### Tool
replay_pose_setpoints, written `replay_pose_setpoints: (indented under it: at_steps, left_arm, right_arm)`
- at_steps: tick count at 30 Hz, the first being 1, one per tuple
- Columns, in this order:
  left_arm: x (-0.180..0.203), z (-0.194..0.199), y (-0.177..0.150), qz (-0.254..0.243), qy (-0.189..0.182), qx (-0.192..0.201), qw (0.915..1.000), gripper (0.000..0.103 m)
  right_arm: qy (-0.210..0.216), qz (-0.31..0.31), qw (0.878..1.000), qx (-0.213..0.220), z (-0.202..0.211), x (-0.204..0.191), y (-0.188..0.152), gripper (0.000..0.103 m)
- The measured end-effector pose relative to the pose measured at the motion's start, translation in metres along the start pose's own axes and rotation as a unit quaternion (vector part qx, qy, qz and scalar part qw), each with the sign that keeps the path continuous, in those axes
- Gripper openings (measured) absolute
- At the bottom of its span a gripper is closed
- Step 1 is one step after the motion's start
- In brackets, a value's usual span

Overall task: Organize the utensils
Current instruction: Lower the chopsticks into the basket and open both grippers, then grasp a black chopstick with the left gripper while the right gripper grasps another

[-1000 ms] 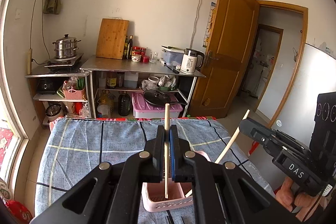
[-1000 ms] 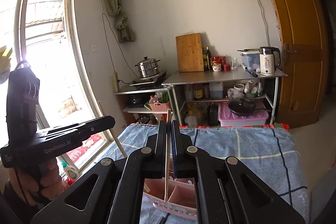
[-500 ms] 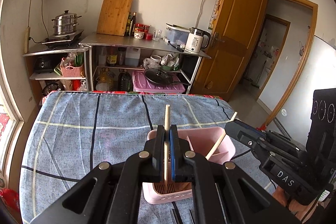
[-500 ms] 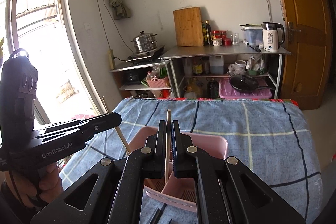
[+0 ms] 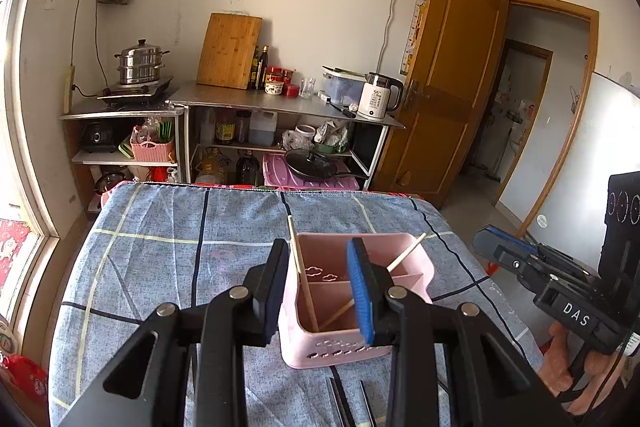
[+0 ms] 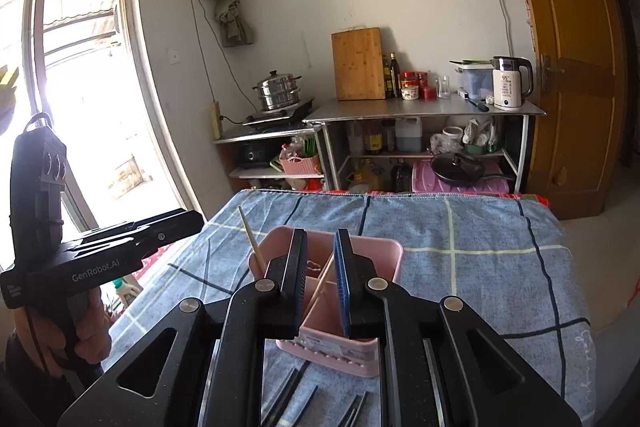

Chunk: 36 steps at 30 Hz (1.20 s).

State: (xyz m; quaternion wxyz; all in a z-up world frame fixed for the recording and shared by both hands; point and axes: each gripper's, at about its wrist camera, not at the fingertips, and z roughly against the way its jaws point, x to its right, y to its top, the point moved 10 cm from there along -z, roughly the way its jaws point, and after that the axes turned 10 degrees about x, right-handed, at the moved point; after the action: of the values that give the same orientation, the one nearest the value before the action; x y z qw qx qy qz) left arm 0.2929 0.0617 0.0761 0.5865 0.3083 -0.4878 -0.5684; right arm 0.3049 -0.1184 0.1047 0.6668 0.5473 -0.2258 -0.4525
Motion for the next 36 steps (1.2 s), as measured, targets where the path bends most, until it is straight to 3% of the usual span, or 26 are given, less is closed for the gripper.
replay_pose_setpoints:
  at_steps: [8,16,24,36]
  left_arm:
    - [0.02,0.056,-0.043,-0.027,-0.006,0.007,0.9996,0.034]
    - [0.034,0.079,-0.104,-0.022,-0.016,-0.022,0.9994,0.034]
    - [0.033,0.069,-0.137,-0.012,-0.015,-0.059,0.9981,0.034]
    - [0.028,0.015,-0.182,-0.013,-0.005,-0.145,0.9894,0.034]
  right_arm:
    - [-0.009,0.011,1.0,0.01,0.064,0.005,-0.032,0.014]
    - [-0.019,-0.002,1.0,-0.012,0.099,0.019,-0.081,0.014]
    - [-0.028,-0.006,0.999,-0.036,0.103,0.035,-0.105,0.014]
    - [-0.041,-0.008,0.993,-0.111,0.06,0.057,-0.152,0.014]
